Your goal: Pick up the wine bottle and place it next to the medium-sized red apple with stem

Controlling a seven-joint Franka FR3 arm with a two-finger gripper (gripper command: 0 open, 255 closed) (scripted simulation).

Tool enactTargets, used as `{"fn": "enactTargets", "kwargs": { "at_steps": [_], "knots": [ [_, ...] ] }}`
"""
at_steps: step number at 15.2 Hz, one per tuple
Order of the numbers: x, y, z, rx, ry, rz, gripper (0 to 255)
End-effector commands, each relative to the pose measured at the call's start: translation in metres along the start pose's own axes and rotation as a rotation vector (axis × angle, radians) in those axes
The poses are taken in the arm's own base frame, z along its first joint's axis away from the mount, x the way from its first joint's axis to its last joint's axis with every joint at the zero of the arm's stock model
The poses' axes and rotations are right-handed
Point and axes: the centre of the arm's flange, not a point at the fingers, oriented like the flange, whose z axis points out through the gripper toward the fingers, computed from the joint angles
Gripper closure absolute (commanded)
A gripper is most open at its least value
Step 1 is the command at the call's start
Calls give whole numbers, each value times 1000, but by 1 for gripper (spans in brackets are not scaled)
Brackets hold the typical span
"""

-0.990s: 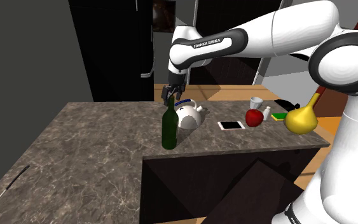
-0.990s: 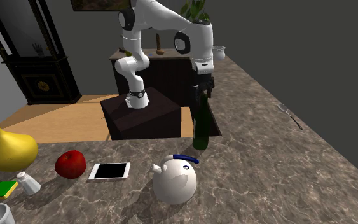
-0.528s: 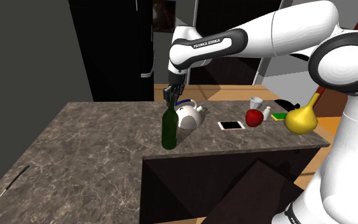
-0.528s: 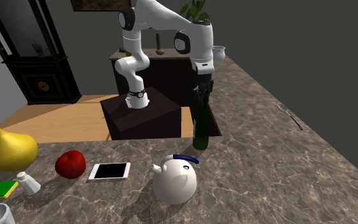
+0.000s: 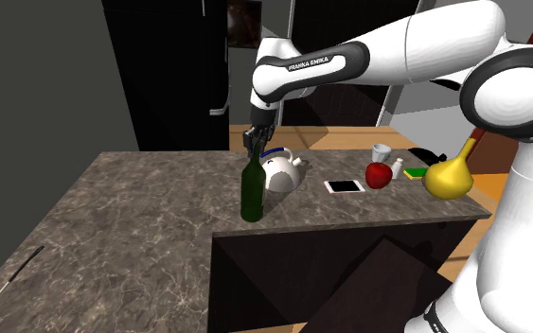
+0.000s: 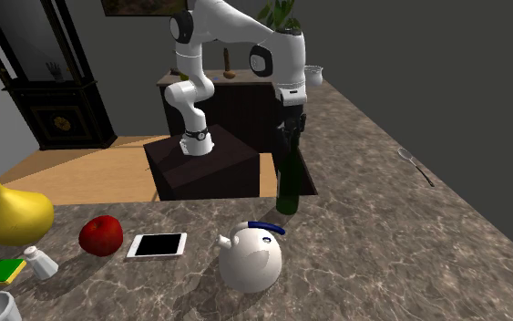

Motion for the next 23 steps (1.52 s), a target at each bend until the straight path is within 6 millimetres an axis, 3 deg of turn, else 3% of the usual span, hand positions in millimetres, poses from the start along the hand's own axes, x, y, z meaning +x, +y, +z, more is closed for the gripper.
{"fn": "enactTargets", "kwargs": {
  "at_steps": [1,23],
  "knots": [
    [1,-1,-8,0,0,0,255],
    [12,-8,-124,0,0,0,255]
  ]
}}
